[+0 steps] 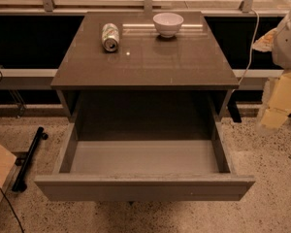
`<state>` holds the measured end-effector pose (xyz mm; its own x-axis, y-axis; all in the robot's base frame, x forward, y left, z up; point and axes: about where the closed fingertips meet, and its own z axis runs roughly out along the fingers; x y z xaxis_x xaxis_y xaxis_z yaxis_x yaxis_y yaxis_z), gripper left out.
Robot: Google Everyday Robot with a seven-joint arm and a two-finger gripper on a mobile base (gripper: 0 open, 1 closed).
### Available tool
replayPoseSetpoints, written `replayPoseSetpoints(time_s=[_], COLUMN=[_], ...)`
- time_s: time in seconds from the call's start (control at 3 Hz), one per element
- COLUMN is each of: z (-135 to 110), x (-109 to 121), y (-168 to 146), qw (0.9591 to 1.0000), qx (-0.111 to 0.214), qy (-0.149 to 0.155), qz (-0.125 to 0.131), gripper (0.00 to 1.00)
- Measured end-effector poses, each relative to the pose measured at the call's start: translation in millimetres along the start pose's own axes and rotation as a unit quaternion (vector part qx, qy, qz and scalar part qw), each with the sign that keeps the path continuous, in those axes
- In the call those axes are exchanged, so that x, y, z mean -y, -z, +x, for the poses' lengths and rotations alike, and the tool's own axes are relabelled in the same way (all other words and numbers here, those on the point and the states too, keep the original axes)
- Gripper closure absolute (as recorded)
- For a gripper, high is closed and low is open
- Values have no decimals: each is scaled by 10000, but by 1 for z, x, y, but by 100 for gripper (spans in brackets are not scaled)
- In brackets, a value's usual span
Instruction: Close top drawer
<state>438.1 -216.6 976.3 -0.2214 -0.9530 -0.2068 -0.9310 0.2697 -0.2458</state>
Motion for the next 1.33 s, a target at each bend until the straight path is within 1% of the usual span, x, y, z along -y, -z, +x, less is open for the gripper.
replayPoseSetpoints(time_s=[0.33, 0.67, 1.0, 1.33], z=[0, -1, 3, 9], x=[0, 0, -6, -23], y=[0, 1, -8, -30], qw=[10000, 10000, 9998, 9978], qx=[0, 12, 140, 357], qy=[0, 3, 1, 134], qz=[0, 36, -127, -547], gripper=[0, 11, 35, 56])
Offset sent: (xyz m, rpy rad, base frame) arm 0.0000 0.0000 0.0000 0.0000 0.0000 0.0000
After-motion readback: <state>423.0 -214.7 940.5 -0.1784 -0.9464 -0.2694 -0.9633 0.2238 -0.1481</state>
